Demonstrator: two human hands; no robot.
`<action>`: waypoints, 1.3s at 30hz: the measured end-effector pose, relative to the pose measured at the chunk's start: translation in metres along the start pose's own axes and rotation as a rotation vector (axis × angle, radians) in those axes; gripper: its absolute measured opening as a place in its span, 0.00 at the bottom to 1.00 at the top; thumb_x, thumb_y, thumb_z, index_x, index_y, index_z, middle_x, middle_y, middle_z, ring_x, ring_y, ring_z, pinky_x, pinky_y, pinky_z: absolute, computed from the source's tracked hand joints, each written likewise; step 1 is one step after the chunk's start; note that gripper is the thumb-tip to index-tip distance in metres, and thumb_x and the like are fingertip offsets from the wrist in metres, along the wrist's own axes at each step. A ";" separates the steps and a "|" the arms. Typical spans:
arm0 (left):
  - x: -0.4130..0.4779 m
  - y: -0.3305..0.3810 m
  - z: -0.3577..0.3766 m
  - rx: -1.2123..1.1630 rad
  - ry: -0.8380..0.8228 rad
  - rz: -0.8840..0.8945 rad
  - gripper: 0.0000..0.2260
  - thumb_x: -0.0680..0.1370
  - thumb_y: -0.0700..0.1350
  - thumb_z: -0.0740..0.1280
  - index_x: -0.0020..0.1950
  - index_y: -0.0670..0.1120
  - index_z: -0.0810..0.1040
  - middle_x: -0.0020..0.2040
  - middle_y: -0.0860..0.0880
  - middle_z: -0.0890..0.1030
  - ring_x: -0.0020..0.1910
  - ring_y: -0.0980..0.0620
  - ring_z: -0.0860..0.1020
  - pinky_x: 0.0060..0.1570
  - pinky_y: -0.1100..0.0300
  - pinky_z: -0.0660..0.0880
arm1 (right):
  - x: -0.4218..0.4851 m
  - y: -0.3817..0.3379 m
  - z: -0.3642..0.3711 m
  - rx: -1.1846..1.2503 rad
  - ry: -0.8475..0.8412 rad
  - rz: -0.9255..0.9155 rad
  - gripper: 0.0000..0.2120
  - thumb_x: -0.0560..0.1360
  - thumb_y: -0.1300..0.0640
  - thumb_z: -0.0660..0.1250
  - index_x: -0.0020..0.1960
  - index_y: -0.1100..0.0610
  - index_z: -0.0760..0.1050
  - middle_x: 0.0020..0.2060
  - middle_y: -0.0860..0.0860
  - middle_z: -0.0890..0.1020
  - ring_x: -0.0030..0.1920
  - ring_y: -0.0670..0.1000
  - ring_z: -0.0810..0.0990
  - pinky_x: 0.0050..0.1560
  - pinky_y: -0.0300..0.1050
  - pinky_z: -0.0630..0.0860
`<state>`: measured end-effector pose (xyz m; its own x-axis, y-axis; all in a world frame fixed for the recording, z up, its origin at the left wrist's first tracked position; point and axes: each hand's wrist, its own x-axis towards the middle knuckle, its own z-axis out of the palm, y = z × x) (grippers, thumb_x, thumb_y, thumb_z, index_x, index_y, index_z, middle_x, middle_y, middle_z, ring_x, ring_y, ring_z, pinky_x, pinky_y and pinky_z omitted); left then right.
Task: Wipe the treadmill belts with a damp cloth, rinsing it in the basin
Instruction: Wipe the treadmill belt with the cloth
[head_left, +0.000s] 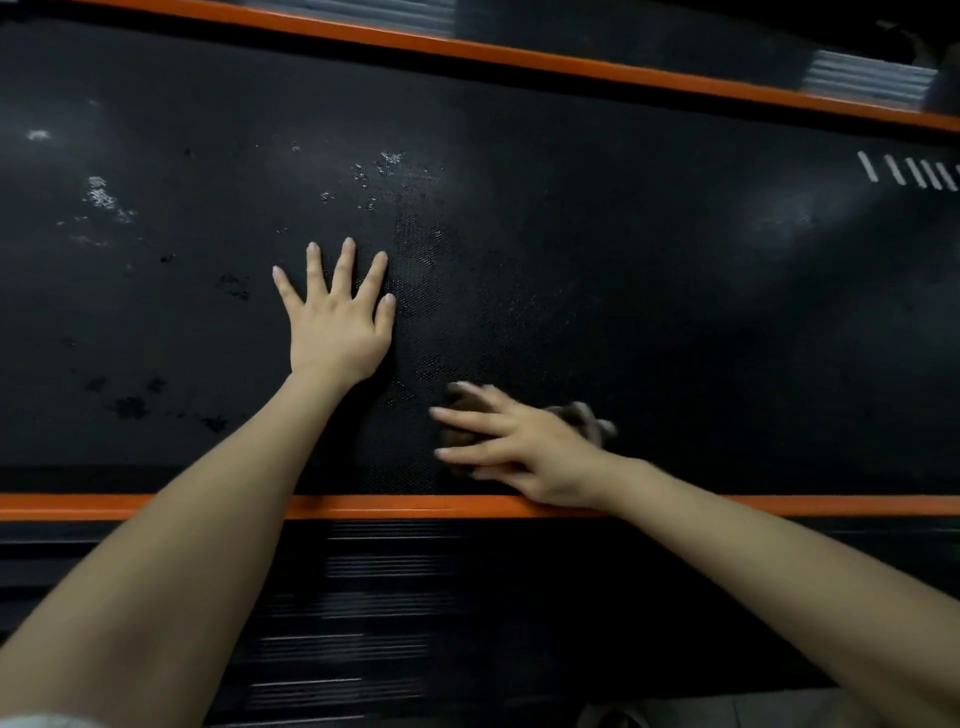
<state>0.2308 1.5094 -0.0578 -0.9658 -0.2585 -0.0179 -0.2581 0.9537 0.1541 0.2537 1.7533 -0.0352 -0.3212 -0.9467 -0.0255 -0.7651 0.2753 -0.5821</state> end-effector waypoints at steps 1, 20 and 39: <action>0.000 -0.001 0.000 0.003 0.003 0.001 0.23 0.82 0.56 0.47 0.78 0.55 0.53 0.79 0.47 0.50 0.76 0.40 0.44 0.70 0.34 0.38 | 0.023 -0.007 0.009 -0.013 0.010 -0.046 0.16 0.77 0.55 0.62 0.64 0.55 0.76 0.71 0.54 0.67 0.75 0.60 0.54 0.73 0.57 0.50; -0.001 -0.003 -0.002 0.001 -0.012 0.004 0.23 0.82 0.57 0.45 0.78 0.57 0.51 0.79 0.49 0.49 0.77 0.41 0.42 0.71 0.36 0.37 | 0.025 0.011 0.007 -0.190 0.403 0.406 0.22 0.74 0.41 0.60 0.63 0.48 0.76 0.70 0.52 0.69 0.71 0.65 0.61 0.70 0.61 0.56; 0.005 -0.013 -0.013 -0.216 0.051 -0.027 0.19 0.81 0.52 0.56 0.73 0.57 0.66 0.77 0.52 0.60 0.77 0.48 0.52 0.72 0.46 0.43 | 0.041 -0.006 0.013 -0.315 0.148 -0.012 0.19 0.75 0.52 0.60 0.66 0.47 0.70 0.72 0.54 0.66 0.71 0.65 0.62 0.69 0.59 0.59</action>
<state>0.2295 1.4931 -0.0466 -0.9548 -0.2964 0.0244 -0.2679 0.8928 0.3621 0.2523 1.7104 -0.0433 -0.3710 -0.9219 0.1117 -0.8965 0.3242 -0.3019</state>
